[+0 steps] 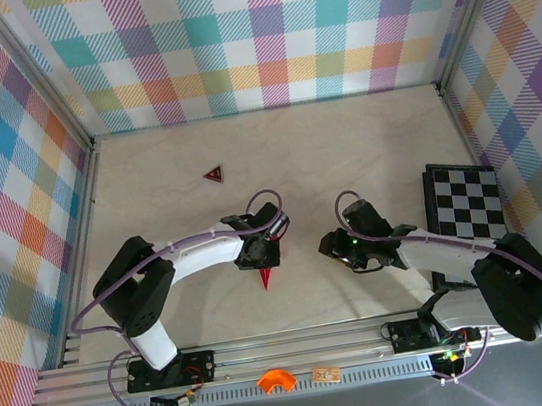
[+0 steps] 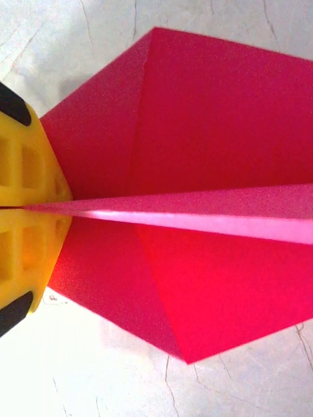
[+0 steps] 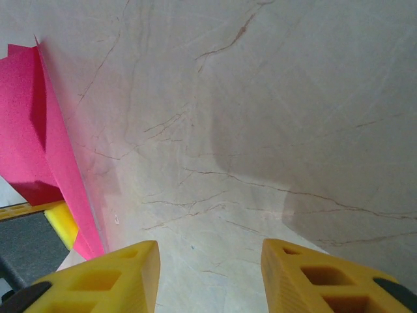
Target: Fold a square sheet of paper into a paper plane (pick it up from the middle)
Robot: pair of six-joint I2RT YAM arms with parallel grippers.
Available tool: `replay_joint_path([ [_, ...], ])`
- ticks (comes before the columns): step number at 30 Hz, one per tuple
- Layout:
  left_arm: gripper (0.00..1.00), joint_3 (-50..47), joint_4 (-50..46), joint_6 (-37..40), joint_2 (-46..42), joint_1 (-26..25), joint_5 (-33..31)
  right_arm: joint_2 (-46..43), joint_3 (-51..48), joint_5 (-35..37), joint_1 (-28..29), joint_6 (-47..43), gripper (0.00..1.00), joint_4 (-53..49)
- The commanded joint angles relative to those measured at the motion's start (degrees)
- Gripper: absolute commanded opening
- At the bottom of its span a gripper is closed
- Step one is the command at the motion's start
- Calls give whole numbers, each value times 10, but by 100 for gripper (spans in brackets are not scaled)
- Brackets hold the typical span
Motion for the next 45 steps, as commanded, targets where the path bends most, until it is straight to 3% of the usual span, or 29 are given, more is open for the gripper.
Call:
replay_joint_path([
  [1, 8, 11, -26, -10, 7, -8, -2, -5, -5, 0, -4, 3, 46, -2],
  [9, 8, 13, -25, -9, 17, -7, -3, 15, 0, -12, -4, 6, 46, 16],
  [22, 17, 4, -27, -6, 23, -7, -16, 27, 10, -17, -4, 3, 45, 15],
  [45, 46, -44, 14, -84, 48, -44, -48, 23, 6, -20, -5, -8, 46, 10],
])
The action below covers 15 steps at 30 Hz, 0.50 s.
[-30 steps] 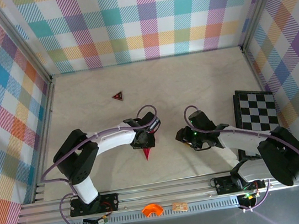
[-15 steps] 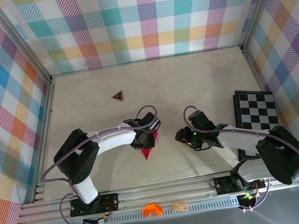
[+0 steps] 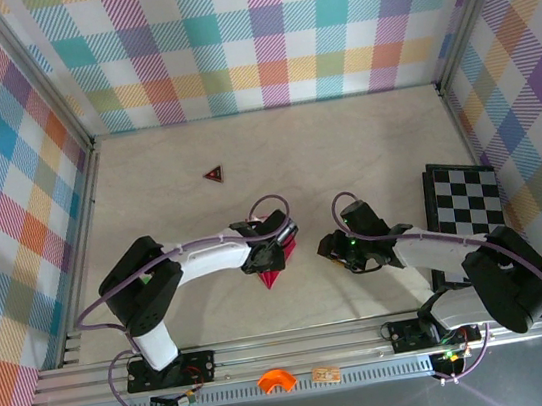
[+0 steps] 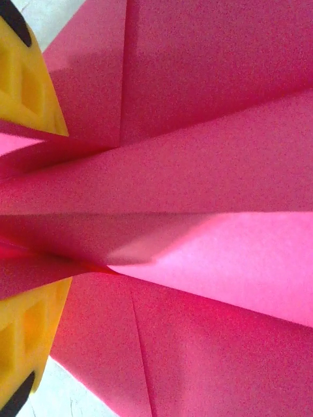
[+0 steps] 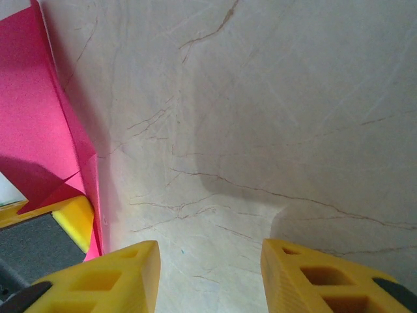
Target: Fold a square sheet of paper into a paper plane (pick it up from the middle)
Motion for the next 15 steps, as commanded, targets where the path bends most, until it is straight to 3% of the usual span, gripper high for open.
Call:
replay_joint_path([
  [1, 47, -31, -18, -27, 34, -9, 5, -10, 3, -6, -4, -8, 46, -3],
  [15, 48, -21, -31, -94, -3, -23, -19, -21, -18, -25, -22, -24, 46, 13],
])
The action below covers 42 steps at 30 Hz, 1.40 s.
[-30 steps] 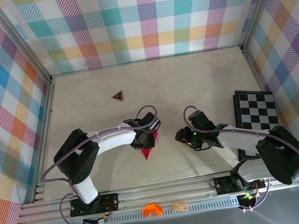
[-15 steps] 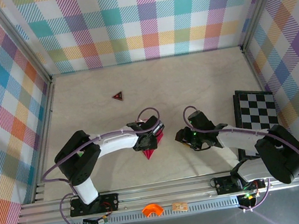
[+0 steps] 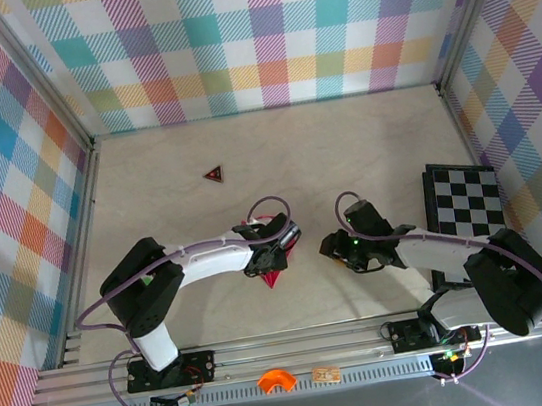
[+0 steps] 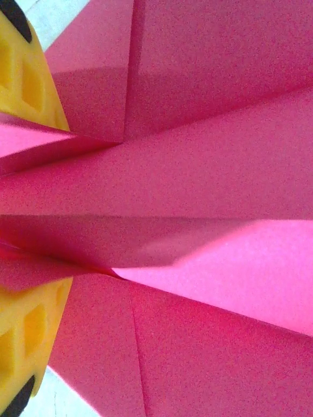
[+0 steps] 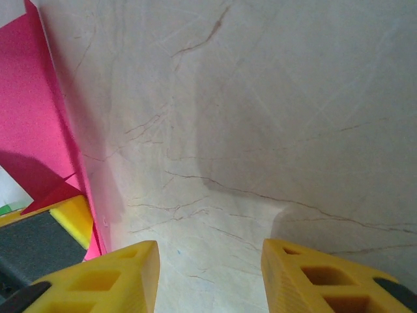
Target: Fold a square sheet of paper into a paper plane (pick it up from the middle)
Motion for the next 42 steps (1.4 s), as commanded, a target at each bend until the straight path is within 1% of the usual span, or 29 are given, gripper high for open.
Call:
replay_joint_path([
  [1, 48, -16, -40, -36, -7, -8, 5, -13, -7, -15, -6, -20, 46, 9],
  [12, 48, 6, -67, -69, -90, -16, -33, -46, 1, -18, -34, -51, 47, -26],
  [16, 48, 7, -80, -71, -119, -26, -56, -66, 16, 0, -42, -72, 54, -65],
  [19, 48, -10, -70, -68, -150, -27, -78, -86, 37, 31, -46, -98, 58, -105],
  [22, 49, -36, -48, -49, -187, -26, -108, -111, 60, 82, -47, -126, 65, -152],
  [23, 50, -44, -40, -37, -200, -25, -119, -119, 67, 108, -47, -132, 70, -170],
  [26, 52, -64, -14, 12, -230, -14, -138, -143, 76, 205, -47, -149, 76, -205],
  [29, 58, -80, -13, 53, -255, 8, -168, -166, 78, 306, -48, -195, 79, -215],
  [31, 62, -94, -10, 75, -274, 32, -182, -180, 82, 363, -48, -252, 80, -206],
  [32, 63, -105, 1, 93, -285, 50, -176, -188, 81, 396, -48, -287, 81, -194],
  [34, 72, -132, 27, 112, -310, 87, -168, -196, 67, 453, -48, -360, 83, -144],
  [35, 80, -145, 42, 118, -326, 110, -163, -197, 56, 473, -48, -409, 83, -110],
  [36, 85, -160, 59, 128, -341, 131, -149, -197, 49, 483, -49, -457, 83, -78],
  [38, 100, -182, 86, 144, -370, 168, -140, -194, 36, 497, -54, -517, 85, -36],
  [40, 100, -203, 107, 158, -393, 200, -137, -183, 19, 497, -67, -551, 86, 6],
  [42, 100, -219, 113, 168, -412, 223, -152, -166, -8, 497, -87, -573, 87, 55],
])
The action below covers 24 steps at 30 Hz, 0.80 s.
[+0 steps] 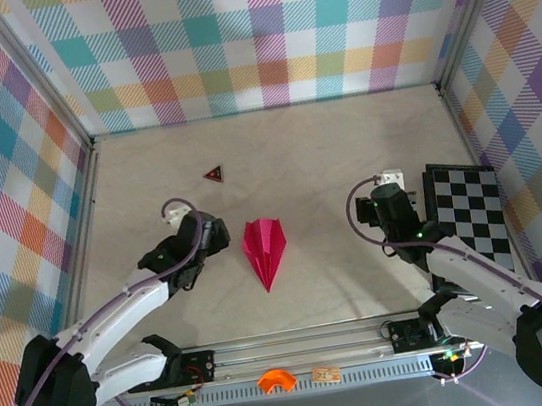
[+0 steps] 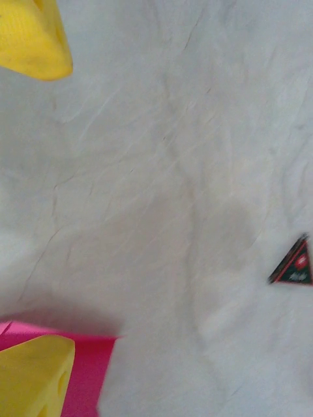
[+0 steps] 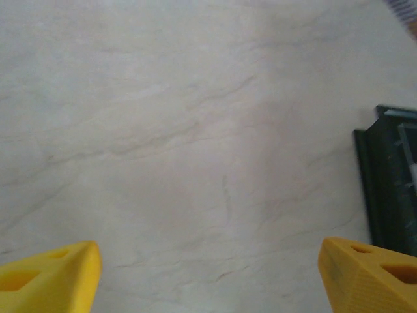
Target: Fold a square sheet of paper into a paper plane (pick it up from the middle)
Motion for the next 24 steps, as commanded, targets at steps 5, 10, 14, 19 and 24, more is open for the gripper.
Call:
replay_joint_path([
  [5, 100, -57, 94, 75, -52, 63, -39, 88, -77, -47, -87, -131, 88, 212],
  [10, 100, -86, 132, 117, -74, 93, -49, 148, -63, -131, -123, -168, 88, 295],
  [14, 100, -111, 163, 120, -96, 105, -58, 191, -49, -202, -184, -164, 88, 351],
  [19, 100, -125, 188, 139, -106, 116, -42, 233, -33, -316, -230, -146, 87, 400],
  [24, 100, -121, 198, 160, -96, 123, -64, 321, -93, -320, -233, -132, 87, 607],
])
